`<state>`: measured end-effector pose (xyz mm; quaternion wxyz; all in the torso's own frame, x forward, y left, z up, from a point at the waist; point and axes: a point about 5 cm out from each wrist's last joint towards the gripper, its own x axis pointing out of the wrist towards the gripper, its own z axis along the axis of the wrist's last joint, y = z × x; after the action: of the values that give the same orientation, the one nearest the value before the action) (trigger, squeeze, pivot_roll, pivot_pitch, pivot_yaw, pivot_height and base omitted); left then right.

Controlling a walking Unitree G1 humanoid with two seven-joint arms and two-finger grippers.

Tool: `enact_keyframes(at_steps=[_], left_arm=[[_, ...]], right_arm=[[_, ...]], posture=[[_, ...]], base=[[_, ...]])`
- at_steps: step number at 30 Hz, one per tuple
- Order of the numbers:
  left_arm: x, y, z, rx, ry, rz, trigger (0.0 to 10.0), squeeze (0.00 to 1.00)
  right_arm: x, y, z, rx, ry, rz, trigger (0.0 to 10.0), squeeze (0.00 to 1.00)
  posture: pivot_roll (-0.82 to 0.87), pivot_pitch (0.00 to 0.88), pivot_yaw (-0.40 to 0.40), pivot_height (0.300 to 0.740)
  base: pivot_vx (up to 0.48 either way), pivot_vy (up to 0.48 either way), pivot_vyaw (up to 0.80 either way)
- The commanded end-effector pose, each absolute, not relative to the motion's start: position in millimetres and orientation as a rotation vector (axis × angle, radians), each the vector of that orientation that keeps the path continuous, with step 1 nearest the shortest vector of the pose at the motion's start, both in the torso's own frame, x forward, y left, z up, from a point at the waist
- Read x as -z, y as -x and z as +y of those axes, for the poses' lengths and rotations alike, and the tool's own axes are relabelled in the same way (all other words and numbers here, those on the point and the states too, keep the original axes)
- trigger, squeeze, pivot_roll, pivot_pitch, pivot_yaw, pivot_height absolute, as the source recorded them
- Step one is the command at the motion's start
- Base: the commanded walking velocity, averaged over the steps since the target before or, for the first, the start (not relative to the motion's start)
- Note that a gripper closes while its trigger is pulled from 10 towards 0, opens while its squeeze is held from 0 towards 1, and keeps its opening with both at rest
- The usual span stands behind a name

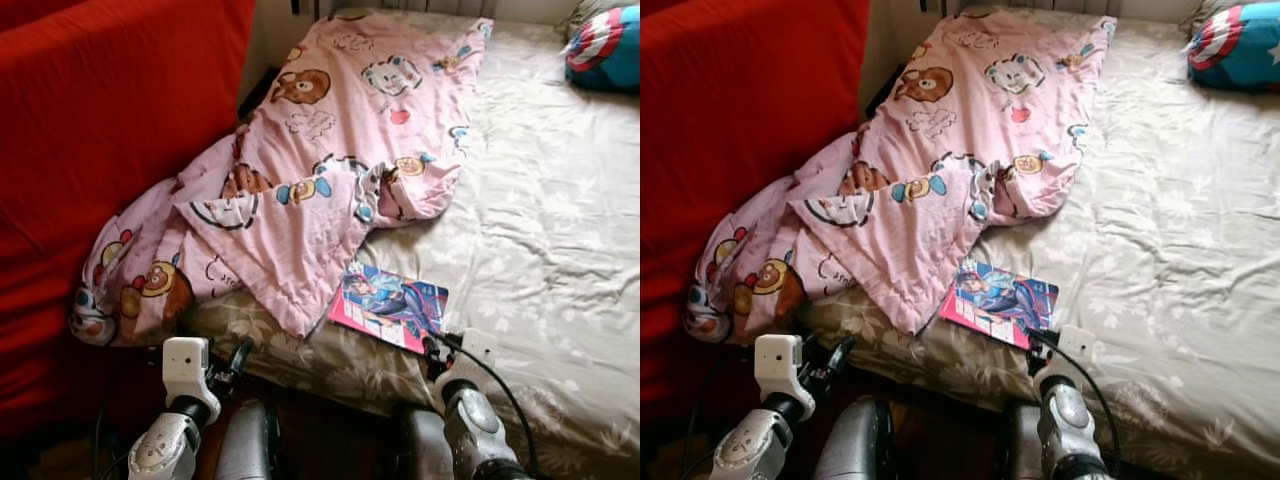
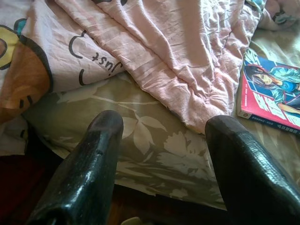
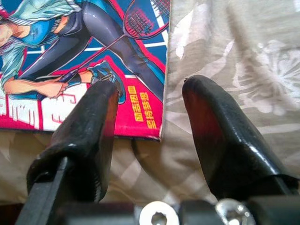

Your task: Clean up the room

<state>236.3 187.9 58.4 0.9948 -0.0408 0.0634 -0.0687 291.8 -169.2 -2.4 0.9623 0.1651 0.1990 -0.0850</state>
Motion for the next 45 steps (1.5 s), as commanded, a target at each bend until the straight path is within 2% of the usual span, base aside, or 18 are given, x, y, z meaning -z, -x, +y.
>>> enact_keyframes(at_steps=[1, 11, 20, 32, 39, 45], left_arm=[[-55.8, -230.0, 190.2, 0.145, 0.048, 0.159, 10.0, 0.00], [-59.4, -212.8, 200.3, 0.127, 0.023, 0.187, 10.0, 0.00], [-60.2, -199.4, 207.6, 0.118, -0.005, 0.223, 10.0, 0.00], [-63.1, -199.0, 204.3, 0.148, -0.034, 0.228, 10.0, 0.00], [-67.1, -191.6, 205.0, 0.159, -0.053, 0.231, 10.0, 0.00], [-68.6, -192.8, 206.9, 0.153, -0.066, 0.236, 10.0, 0.00]], right_arm=[[7.6, -288.9, -168.1, 0.183, -0.386, 0.442, 10.0, 0.00], [-0.5, -296.6, -165.9, 0.162, -0.418, 0.394, 10.0, 0.00], [4.1, -290.1, -176.6, 0.202, -0.425, 0.391, 10.0, 0.00], [13.0, -281.4, -174.5, 0.200, -0.479, 0.420, 10.0, 0.00], [20.4, -276.0, -160.1, 0.133, -0.787, 0.435, 10.0, 0.00], [13.1, -283.7, -158.2, 0.108, -0.988, 0.372, 10.0, 0.00]], posture=[[0.11, 0.276, 0.068, 0.601], [0.15, 0.319, 0.086, 0.601], [0.17, 0.340, 0.095, 0.601], [0.19, 0.343, 0.108, 0.601], [0.22, 0.356, 0.120, 0.601], [0.23, 0.368, 0.122, 0.601]], base=[[0.000, 0.000, 0.00], [0.000, 0.000, 0.00], [0.000, 0.000, 0.00], [0.000, 0.000, 0.00], [0.000, 0.000, 0.00], [0.000, 0.000, 0.00]])
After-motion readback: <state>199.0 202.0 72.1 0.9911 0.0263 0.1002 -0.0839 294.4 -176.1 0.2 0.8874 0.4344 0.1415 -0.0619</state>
